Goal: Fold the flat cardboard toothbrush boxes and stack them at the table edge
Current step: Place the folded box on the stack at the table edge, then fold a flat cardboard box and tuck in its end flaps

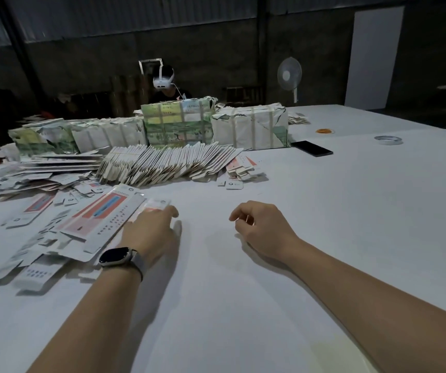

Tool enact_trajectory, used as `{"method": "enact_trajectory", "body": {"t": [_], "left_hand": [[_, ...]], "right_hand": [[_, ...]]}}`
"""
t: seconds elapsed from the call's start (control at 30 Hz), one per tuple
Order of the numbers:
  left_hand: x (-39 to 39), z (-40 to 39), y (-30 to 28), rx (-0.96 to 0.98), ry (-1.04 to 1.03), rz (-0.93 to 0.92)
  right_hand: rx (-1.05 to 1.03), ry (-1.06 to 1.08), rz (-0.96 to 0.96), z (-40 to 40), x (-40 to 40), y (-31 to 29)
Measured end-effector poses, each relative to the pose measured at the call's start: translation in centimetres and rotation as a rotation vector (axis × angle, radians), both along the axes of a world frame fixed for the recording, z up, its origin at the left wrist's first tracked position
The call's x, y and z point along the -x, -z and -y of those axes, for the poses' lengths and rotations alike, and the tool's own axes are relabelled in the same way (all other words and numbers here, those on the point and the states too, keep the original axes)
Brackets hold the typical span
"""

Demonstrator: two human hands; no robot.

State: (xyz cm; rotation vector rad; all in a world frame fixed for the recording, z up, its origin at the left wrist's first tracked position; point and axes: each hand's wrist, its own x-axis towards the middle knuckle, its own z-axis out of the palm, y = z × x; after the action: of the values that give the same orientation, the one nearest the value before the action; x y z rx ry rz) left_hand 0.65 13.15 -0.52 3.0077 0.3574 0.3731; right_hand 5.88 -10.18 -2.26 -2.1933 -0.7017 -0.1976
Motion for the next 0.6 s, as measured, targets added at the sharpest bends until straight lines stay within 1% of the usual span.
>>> {"method": "enact_trajectory", "body": {"t": [0.07, 0.23, 0.4, 0.47, 0.6], "left_hand": [[0.3, -0.1, 0.3, 0.014, -0.021, -0.040], [0.6, -0.9, -0.2, 0.033, -0.062, 0.044], [0.7, -0.6, -0.7, 0.083, -0.017, -0.008], [0.7, -0.6, -0.6, 0.067, 0.013, -0.032], [0.8, 0.0, -0.6, 0.028, 0.041, 0.047]], "right_hand": [[0.001, -0.005, 0.001, 0.0, 0.0, 0.0], [-0.005, -0.002, -0.004, 0.0, 0.0, 0.1], [0.003, -0.006, -0.002, -0.1, 0.0, 0.0], [0.007, -0.006, 0.002, -0.1, 0.0, 0.0], [0.005, -0.007, 0.004, -0.1, 0.0, 0.0]]}}
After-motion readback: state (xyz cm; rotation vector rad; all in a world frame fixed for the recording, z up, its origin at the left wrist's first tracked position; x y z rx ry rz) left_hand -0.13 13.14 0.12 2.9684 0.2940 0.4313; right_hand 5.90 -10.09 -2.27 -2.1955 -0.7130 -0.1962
